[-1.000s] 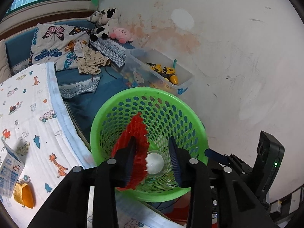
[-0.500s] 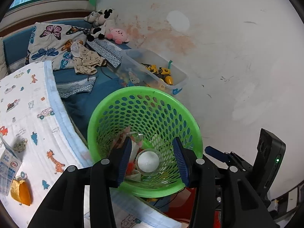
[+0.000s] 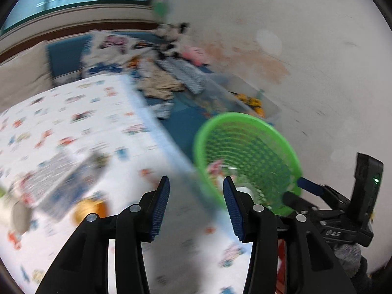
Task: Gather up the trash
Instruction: 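Grasp the white paper cup on the bed with the left tool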
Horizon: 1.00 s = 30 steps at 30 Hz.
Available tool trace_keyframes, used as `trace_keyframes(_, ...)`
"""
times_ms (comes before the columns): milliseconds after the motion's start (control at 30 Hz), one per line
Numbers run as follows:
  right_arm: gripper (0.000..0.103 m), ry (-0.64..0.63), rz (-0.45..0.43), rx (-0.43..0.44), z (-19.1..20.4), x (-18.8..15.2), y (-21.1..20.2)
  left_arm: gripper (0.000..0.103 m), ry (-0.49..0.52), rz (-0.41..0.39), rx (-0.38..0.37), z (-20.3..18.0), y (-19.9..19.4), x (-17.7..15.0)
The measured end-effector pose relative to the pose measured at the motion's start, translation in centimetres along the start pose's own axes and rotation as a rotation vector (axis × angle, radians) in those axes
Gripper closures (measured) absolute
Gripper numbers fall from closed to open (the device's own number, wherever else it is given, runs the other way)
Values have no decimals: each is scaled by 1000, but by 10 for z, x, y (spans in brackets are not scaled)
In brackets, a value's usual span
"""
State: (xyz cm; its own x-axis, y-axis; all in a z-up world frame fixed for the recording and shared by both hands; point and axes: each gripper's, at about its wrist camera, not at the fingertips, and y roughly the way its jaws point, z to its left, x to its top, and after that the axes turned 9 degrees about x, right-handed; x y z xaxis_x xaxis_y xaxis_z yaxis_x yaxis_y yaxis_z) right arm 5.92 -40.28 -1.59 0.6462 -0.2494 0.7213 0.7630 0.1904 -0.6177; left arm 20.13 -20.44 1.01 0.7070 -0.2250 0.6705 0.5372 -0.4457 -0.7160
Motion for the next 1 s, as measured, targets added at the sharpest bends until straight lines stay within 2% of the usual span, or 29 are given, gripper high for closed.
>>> trace_keyframes(100, 8, -19, 6, 32, 17, 3, 9, 59, -86, -3, 90, 39, -13, -4)
trace_keyframes(333, 8, -65, 36, 110, 57, 13, 35, 59, -378, 19, 292, 145, -45, -19)
trace_keyframes(567, 8, -66, 92, 198, 95, 20, 61, 51, -673, 39, 402, 223, -52, -32)
trace_keyframes(800, 8, -44, 157, 272, 124, 27, 86, 43, -878, 68, 403, 267, -35, -41)
trace_keyframes(933, 8, 8, 187, 320, 135, 34, 99, 37, -946, 90, 377, 275, -25, -45)
trace_keyframes(1000, 8, 42, 205, 350, 141, 39, 108, 37, -979, 104, 355, 275, -20, -47)
